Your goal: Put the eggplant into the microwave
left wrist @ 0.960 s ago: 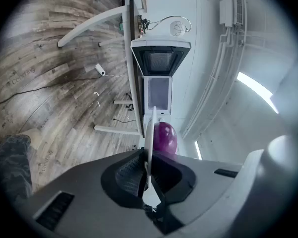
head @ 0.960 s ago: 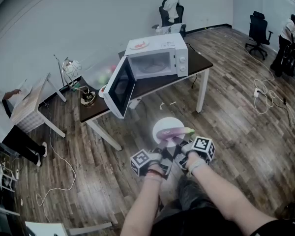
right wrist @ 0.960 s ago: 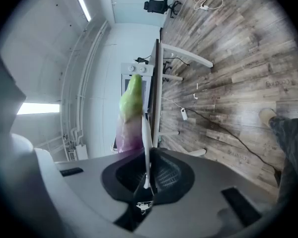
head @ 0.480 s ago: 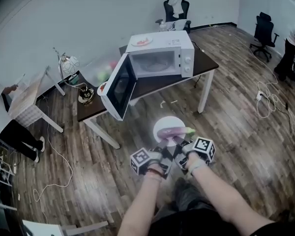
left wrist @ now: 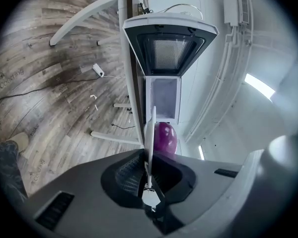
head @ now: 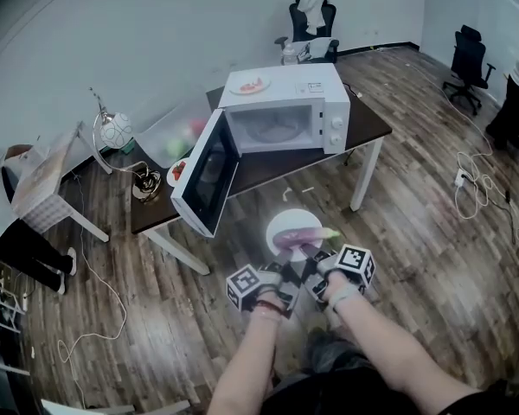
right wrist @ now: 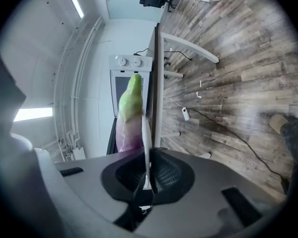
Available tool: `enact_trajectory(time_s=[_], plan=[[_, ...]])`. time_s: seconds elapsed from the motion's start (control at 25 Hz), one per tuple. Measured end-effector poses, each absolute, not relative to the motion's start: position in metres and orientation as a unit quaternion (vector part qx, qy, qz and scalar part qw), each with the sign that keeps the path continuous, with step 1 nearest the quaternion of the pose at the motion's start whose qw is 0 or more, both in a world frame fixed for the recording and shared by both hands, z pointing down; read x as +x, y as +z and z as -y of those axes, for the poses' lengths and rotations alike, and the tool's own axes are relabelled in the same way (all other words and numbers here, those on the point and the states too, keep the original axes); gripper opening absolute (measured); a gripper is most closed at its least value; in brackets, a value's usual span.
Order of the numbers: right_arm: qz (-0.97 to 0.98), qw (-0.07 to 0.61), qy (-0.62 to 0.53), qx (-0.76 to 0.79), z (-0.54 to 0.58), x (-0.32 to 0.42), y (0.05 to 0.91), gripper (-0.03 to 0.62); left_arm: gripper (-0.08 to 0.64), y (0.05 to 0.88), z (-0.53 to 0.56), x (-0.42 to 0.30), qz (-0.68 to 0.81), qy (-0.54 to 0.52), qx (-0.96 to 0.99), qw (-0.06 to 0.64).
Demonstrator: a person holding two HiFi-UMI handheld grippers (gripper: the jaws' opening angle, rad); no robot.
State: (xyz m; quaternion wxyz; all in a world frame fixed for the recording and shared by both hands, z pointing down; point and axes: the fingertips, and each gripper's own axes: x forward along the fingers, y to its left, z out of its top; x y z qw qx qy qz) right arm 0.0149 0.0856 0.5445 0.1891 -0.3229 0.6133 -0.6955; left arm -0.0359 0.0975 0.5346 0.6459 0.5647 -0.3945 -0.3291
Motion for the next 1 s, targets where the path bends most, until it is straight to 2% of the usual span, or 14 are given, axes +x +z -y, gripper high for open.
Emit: enact_trajectory(time_s=[1.0], plan=[[-0.621,0.149,-0.709,-0.301,0.068,-0.004,0.557,0.020,0.028,0.548,0.052,-0.053,0.413,-0.362,0.539,0.639]])
